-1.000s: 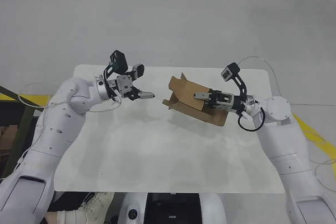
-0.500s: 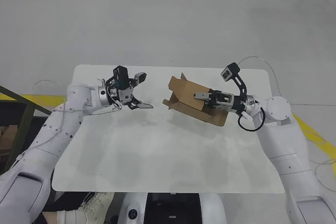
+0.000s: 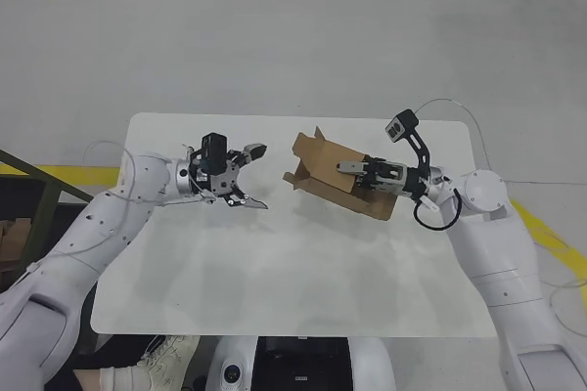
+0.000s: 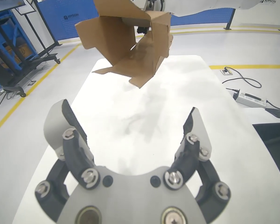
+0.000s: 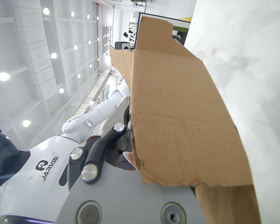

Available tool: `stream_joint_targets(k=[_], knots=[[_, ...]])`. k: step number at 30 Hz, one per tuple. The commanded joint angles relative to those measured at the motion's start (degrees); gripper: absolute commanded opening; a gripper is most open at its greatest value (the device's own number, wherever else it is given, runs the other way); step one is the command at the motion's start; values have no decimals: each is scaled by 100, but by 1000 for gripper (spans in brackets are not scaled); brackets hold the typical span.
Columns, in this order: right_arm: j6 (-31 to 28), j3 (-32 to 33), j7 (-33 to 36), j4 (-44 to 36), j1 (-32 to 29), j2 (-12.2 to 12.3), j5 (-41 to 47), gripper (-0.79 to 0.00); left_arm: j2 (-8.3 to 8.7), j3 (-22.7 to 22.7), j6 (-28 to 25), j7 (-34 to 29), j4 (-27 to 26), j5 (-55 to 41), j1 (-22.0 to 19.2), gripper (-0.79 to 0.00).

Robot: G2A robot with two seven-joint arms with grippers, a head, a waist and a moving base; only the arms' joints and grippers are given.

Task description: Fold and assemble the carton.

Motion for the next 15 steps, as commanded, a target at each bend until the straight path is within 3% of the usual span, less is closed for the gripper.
stream_joint_targets(k=[1, 15], knots=[[15, 15, -20, -80, -34, 13, -26, -785, 6, 121, -1, -1, -113, -54, 35, 0], [-29, 36, 125, -235, -50, 67, 51, -785, -18, 620, 221, 221, -298, 542, 81, 0]])
